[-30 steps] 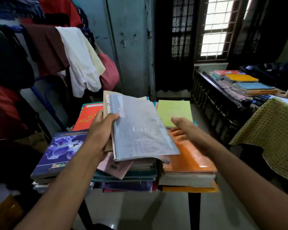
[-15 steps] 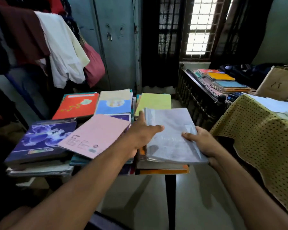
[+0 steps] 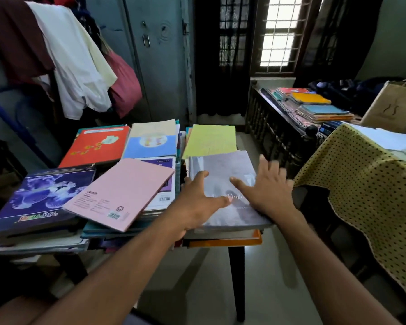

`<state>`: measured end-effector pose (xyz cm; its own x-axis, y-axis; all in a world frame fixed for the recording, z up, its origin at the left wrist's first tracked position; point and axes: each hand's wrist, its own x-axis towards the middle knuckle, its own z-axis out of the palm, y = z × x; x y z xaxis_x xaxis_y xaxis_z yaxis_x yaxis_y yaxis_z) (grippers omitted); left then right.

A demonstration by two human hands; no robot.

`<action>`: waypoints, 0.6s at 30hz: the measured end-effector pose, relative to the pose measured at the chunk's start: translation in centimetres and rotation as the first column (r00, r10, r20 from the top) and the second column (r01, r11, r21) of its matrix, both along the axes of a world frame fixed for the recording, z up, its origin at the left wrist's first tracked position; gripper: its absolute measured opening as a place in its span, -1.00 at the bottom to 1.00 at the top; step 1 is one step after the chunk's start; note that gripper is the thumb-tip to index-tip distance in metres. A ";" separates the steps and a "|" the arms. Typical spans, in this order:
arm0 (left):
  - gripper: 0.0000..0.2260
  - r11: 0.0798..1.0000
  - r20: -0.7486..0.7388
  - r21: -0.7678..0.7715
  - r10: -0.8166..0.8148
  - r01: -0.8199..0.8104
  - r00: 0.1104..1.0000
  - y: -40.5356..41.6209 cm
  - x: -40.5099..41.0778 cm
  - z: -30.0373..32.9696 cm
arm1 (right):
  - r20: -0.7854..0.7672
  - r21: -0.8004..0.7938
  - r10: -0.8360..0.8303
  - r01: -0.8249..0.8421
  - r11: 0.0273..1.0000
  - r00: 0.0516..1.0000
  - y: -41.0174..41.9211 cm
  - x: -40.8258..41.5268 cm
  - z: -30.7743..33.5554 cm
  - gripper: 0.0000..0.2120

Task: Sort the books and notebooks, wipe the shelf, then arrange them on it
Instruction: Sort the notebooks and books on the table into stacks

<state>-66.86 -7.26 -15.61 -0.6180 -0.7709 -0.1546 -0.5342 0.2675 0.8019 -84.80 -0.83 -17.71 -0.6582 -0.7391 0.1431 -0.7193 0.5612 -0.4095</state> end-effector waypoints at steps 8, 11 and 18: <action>-0.65 0.799 0.018 -0.587 0.177 -0.133 0.984 -4.4 10.4 4.8 | -0.164 -0.095 0.541 -0.559 0.824 0.825 -4.0 10.9 6.0 -0.59; -0.61 0.827 0.395 -0.562 0.299 -0.029 0.869 -5.6 15.2 3.6 | -0.188 0.165 0.634 -0.612 0.774 0.750 -6.1 13.6 4.5 -0.56; -0.74 0.775 0.459 -0.614 0.201 0.145 0.865 -5.0 15.0 1.0 | -0.366 0.415 0.576 -0.426 0.804 0.731 -8.7 15.6 5.7 -0.65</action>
<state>-51.85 -12.24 -14.64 -0.5727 -0.8148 0.0907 -0.8081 0.5797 0.1050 -69.17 -9.52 -12.01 -0.0901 -0.9945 0.0533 -0.9832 0.0973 0.1545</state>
